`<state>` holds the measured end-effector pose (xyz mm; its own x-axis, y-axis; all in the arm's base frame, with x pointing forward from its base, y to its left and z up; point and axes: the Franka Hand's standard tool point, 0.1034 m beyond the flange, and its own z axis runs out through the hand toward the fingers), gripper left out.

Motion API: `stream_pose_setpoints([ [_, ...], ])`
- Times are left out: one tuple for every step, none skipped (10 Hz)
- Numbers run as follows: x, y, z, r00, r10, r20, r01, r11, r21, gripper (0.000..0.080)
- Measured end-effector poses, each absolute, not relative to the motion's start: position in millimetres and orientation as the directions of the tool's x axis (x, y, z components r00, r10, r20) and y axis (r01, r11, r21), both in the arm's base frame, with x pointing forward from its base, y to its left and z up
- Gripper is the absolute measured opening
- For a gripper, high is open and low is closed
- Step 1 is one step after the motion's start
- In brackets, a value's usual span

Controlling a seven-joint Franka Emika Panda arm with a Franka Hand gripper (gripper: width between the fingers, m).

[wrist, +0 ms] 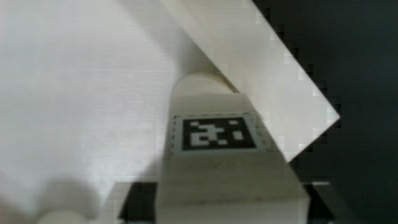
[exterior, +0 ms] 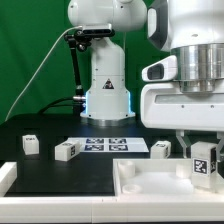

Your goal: Assemble one leg

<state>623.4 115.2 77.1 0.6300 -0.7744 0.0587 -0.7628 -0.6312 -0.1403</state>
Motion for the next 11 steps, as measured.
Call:
stream_pose_setpoints([
  [623, 115, 77.3, 0.563, -0.825, 0.048, -0.813, -0.564, -0.145, 0.0291],
  [622, 114, 77.1, 0.442, -0.897, 0.017, -0.886, -0.439, -0.150, 0.0291],
  [621, 114, 76.9, 0.336, -0.942, -0.003, -0.932, -0.332, -0.148, 0.0291],
  [621, 114, 76.9, 0.333, -0.943, -0.006, -0.933, -0.329, -0.149, 0.0291],
  [621, 114, 76.8, 0.285, -0.958, -0.020, -0.949, -0.279, -0.149, 0.0291],
  [621, 115, 76.7, 0.312, -0.950, -0.016, -0.940, -0.307, -0.150, 0.0371],
  [621, 115, 76.6, 0.359, -0.933, -0.008, -0.923, -0.353, -0.150, 0.0507],
  [620, 117, 76.9, 0.397, -0.918, -0.005, -0.908, -0.392, -0.146, 0.0507],
  [618, 124, 76.5, 0.471, -0.882, 0.007, -0.873, -0.468, -0.141, 0.0622],
  [616, 126, 76.5, 0.579, -0.815, 0.011, -0.808, -0.576, -0.123, 0.0641],
  [618, 128, 78.3, 0.676, -0.737, 0.018, -0.731, -0.673, -0.113, 0.0641],
])
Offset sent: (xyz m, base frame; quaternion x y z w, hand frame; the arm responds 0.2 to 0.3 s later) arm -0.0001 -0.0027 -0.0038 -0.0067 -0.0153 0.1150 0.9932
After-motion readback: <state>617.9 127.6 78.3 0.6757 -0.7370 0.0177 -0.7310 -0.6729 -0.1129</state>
